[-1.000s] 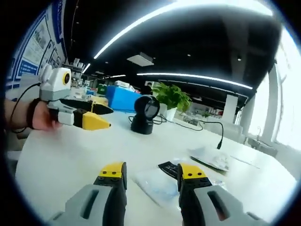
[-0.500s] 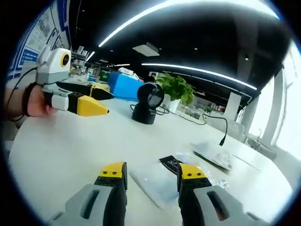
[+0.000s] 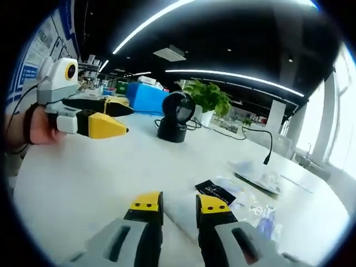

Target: Clip sheet goods on table flip sheet goods clip sheet goods scan sheet goods put sheet goods back to table

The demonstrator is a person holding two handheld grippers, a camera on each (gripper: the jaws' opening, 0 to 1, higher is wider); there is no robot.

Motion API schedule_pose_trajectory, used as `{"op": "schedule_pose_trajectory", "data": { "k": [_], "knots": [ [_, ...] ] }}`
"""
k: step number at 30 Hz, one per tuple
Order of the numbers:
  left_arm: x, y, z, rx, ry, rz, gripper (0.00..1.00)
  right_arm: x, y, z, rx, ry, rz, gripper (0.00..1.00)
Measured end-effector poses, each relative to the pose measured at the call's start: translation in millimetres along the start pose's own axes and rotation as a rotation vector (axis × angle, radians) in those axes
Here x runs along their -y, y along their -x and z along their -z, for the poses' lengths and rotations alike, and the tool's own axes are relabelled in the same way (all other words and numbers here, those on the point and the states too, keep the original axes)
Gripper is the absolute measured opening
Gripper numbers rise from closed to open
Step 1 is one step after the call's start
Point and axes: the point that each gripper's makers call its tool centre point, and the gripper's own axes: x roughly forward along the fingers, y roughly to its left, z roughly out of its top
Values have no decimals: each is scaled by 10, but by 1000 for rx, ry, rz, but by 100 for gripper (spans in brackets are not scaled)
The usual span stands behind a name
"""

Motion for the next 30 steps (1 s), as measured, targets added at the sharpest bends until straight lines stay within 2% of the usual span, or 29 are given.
{"op": "schedule_pose_trajectory", "data": {
  "k": [2,7,12,21,23,27,30],
  "knots": [
    [1,0,0,0,0,1,38,-40,-5,13,-8,-29,-13,9],
    [-2,-1,2,-1,-2,0,38,-70,-14,21,-20,-50,-15,1],
    [-6,-1,4,-1,-3,-2,38,-67,-16,37,-32,-85,-17,0],
    [-7,-1,5,-2,-5,-2,38,-51,-3,35,-35,-91,-27,0],
    [-7,-1,6,-2,-5,-2,38,-26,22,-1,-25,-114,-23,0],
    [-4,0,8,-4,-7,-2,38,56,107,-162,38,-113,8,0],
    [-3,1,10,-5,-7,-2,38,104,153,-240,53,-140,11,0]
  ]
}}
